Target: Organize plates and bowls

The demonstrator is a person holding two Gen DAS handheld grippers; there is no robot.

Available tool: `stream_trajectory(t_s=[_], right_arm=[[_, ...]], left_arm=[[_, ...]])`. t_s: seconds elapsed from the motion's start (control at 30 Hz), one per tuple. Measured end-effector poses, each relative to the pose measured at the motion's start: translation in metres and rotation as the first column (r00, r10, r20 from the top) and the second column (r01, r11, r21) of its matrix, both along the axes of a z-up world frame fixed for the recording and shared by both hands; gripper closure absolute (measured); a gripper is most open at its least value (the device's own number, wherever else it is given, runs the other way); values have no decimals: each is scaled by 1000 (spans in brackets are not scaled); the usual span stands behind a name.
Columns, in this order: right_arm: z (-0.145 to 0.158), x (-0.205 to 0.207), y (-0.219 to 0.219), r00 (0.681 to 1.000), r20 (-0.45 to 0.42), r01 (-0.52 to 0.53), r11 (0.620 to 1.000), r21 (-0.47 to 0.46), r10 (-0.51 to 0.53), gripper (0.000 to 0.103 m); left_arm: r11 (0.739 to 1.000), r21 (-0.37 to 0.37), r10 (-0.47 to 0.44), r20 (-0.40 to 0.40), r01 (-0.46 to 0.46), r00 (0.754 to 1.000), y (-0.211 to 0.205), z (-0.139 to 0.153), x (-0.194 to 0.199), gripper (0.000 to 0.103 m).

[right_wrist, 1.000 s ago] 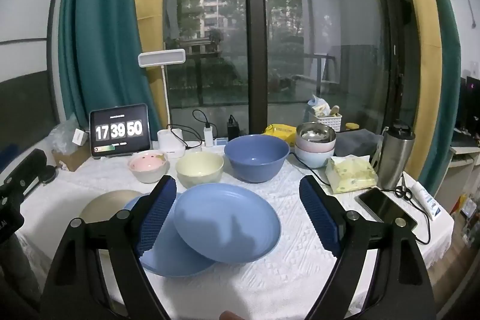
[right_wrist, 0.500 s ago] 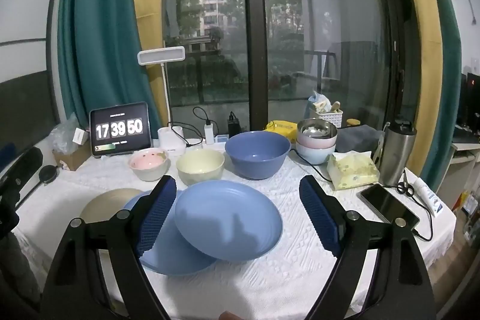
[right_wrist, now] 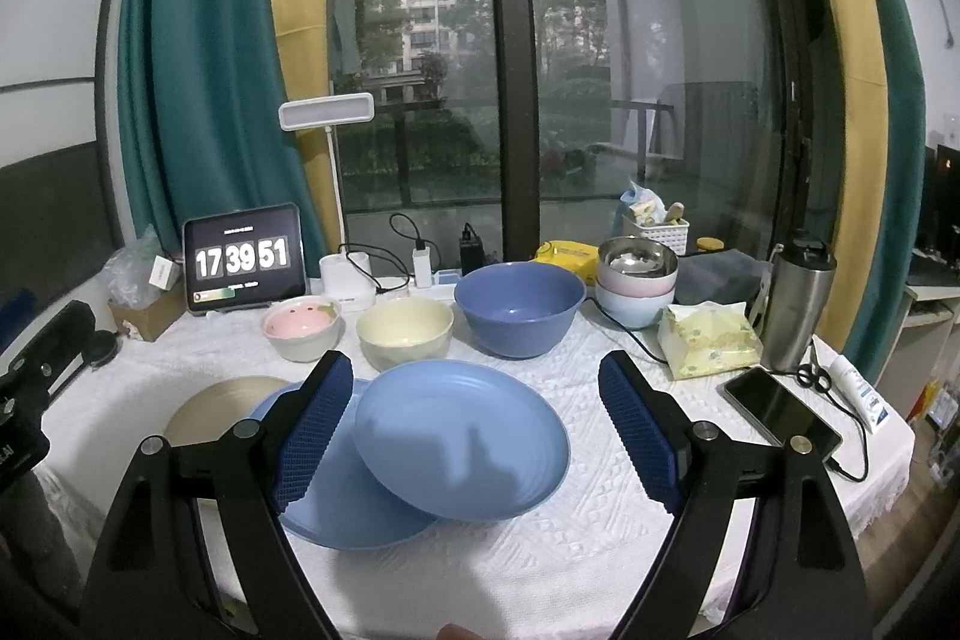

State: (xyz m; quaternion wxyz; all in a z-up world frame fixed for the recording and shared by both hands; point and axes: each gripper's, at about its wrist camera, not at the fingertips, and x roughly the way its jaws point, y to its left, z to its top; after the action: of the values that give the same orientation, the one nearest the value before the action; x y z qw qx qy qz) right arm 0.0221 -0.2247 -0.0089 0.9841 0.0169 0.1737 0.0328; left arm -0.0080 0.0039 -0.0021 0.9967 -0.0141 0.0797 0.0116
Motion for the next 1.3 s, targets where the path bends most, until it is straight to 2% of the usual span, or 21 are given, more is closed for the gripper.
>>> stream_trajectory(t_s=[1.3], right_arm=[[-6, -1, 5, 1000, -4, 0, 1000, 1, 0, 16]], left_arm=[[1000, -2, 22, -19, -22, 1000, 3, 1, 5, 1]])
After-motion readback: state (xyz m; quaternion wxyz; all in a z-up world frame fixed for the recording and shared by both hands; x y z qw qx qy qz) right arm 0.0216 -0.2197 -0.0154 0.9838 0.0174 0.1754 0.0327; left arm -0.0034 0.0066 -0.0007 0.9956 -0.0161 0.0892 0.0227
